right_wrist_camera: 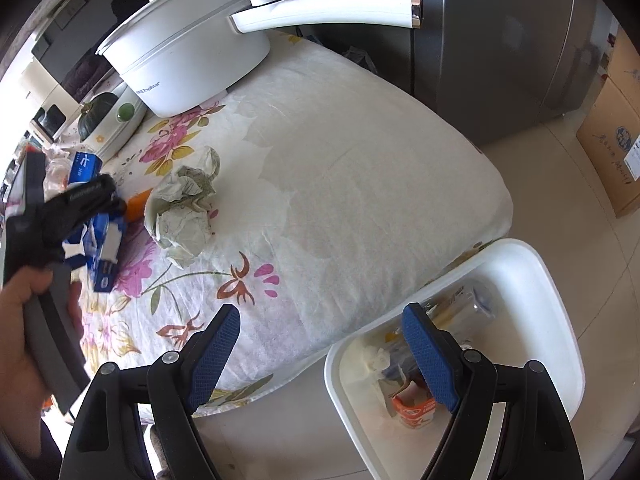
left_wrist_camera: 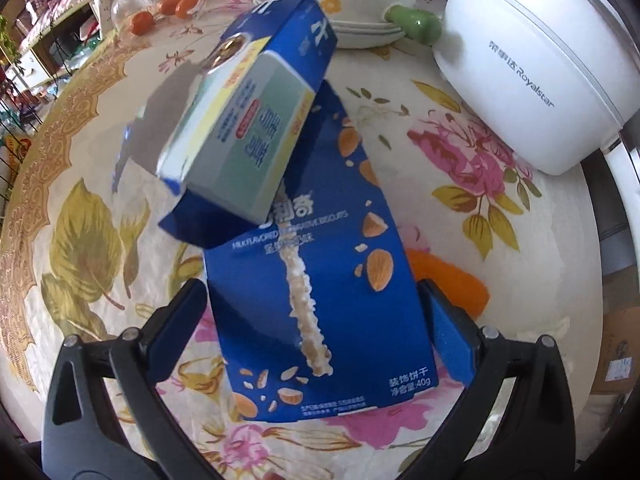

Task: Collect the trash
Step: 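Grasp the blue biscuit box with the left tool and lift it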

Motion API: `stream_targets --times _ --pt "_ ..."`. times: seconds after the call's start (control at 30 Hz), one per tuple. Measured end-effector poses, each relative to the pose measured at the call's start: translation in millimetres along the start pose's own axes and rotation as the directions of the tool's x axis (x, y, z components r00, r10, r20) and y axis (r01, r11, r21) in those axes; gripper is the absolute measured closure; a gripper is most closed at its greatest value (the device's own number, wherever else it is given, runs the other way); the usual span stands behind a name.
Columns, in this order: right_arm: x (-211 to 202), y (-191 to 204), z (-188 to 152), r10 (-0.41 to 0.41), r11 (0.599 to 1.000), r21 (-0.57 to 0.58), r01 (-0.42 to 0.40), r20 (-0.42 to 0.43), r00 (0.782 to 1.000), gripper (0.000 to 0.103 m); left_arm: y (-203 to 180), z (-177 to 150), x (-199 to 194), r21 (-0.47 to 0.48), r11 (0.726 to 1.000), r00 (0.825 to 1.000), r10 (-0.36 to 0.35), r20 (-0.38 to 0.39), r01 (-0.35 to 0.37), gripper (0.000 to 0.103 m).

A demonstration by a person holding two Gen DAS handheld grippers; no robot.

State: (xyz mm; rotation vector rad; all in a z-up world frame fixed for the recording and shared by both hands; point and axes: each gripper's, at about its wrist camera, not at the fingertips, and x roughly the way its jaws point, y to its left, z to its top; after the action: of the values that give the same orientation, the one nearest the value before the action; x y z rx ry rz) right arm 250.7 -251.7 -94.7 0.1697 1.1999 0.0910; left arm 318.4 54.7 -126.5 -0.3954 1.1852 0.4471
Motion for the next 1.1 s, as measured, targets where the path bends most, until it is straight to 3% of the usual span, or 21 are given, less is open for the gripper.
stream_targets --times 0.07,0.1,0.17,0.27,0.4,0.6,0.77,0.9,1.1 --pt "1.1 3.8 -1.0 0.003 1.0 -0.006 -0.003 -0.003 1.0 0.018 21.1 -3.8 9.1 -0.012 1.0 0.999 -0.024 -0.049 0.023 0.001" --pt "2.0 6.1 -1.4 0.003 1.0 -0.009 -0.003 -0.004 1.0 0.018 25.9 -5.2 6.2 0.028 0.999 1.0 -0.015 -0.014 0.015 0.001" --pt "3.4 9.6 -2.2 0.006 1.0 -0.013 -0.006 -0.008 1.0 0.018 36.1 -7.5 7.7 0.078 0.997 1.0 -0.021 -0.016 0.022 0.001" --pt "5.3 14.7 -2.6 0.013 1.0 -0.013 -0.014 -0.011 1.0 0.018 49.7 -12.1 0.8 0.124 0.992 0.999 -0.039 0.016 0.036 0.008" --pt "8.0 21.1 -1.2 0.017 1.0 -0.018 -0.017 -0.01 1.0 0.018 64.3 -19.7 -6.0 0.198 0.973 0.993 -0.119 0.008 0.115 0.008" --pt "8.8 31.7 5.7 0.032 0.999 -0.014 -0.032 0.01 0.999 0.018 85.9 -14.8 -40.5 0.237 0.924 0.951 -0.308 0.0 0.299 0.009" --pt "11.3 43.4 16.2 0.056 0.998 0.002 -0.056 0.046 0.997 0.018 95.3 -18.4 -77.2 0.25 0.863 0.892 -0.451 -0.01 0.439 0.01" --pt "19.5 58.4 24.8 0.083 0.996 0.004 -0.084 0.068 0.994 0.018 94.7 -27.4 -88.8 0.283 0.841 0.88 -0.475 -0.02 0.461 0.01" --pt "39.2 85.5 38.1 0.119 0.993 0.003 -0.12 0.079 0.99 0.018 111.5 -26.5 -88.3 0.259 0.846 0.879 -0.476 -0.027 0.466 0.01"
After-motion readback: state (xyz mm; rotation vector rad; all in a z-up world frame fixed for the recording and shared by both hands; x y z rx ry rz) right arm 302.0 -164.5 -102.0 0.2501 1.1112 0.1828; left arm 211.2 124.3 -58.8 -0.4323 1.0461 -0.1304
